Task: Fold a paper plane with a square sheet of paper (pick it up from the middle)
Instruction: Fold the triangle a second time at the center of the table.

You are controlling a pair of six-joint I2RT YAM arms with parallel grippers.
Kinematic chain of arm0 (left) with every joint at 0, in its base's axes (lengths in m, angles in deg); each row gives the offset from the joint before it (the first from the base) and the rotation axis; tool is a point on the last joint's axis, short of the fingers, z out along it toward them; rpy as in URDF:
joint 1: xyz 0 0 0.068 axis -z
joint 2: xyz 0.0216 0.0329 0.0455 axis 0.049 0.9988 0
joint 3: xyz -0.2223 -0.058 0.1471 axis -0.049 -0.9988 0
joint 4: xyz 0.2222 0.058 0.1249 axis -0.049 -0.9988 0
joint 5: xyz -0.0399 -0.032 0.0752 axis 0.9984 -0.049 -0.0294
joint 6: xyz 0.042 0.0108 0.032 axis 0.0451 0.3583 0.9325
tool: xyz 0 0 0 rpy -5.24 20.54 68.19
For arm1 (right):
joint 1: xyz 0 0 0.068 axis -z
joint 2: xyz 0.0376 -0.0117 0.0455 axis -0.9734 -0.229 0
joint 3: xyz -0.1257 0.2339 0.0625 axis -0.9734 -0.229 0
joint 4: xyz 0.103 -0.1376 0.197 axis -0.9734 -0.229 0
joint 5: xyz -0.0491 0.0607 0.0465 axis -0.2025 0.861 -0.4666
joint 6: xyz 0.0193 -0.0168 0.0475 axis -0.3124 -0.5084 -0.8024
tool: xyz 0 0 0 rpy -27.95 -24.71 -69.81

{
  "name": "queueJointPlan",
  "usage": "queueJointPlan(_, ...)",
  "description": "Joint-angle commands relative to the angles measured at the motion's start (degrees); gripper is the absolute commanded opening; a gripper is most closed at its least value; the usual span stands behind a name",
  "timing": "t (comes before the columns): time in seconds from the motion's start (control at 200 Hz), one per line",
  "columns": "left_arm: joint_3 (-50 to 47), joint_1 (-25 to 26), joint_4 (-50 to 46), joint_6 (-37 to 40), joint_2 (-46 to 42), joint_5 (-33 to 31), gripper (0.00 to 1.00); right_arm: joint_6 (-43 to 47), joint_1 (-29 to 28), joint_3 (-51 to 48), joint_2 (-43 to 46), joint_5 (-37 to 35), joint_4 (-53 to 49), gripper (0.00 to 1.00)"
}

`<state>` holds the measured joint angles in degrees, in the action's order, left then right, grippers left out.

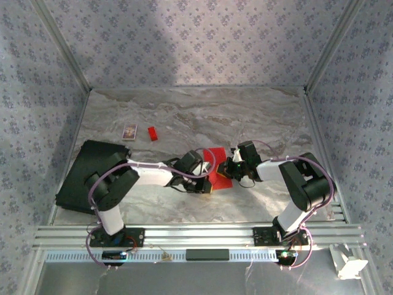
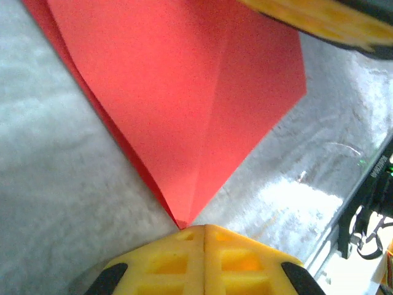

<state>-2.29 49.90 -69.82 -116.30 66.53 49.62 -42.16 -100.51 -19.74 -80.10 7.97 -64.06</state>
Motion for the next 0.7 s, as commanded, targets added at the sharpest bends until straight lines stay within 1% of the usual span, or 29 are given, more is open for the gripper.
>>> queueJointPlan(0.0, 0.9, 0.4, -0.3, 0.1, -5.2, -1.7, 0.06, -0.1, 0.5, -2.2, -0.8, -3.1, -5.8, 0.00)
queueJointPlan(0.095, 3.2, -0.3, -2.0, 0.4, -5.0, -4.2, 0.06, -0.2, 0.5, -2.2, -0.7, -3.1, -5.7, 0.00)
queueJointPlan(0.215, 5.7, -1.8, 2.1, -1.4, -0.8, -1.8, 0.05, -0.4, 0.5, -2.3, -0.9, -2.9, -5.4, 0.00)
queueJointPlan(0.385, 10.2, -1.9, 1.3, -1.0, 5.0, -2.0, 0.04, -0.4, 0.5, -2.4, -1.0, -2.8, -5.1, 0.00)
queueJointPlan(0.44, 10.8, -2.0, 0.2, -0.9, 6.6, -2.6, 0.02, -0.6, 0.4, -2.5, -1.1, -2.6, -4.7, 0.00)
queueJointPlan(0.555, 9.4, -2.0, -0.1, -1.5, 8.6, -3.6, 0.00, -0.7, 0.5, -2.6, -0.9, -2.5, -4.6, 0.00)
queueJointPlan(0.695, 6.8, -1.5, -0.6, -1.1, 9.6, -3.6, 0.00, -0.5, 0.6, -2.0, -0.6, -1.6, -4.6, 0.00)
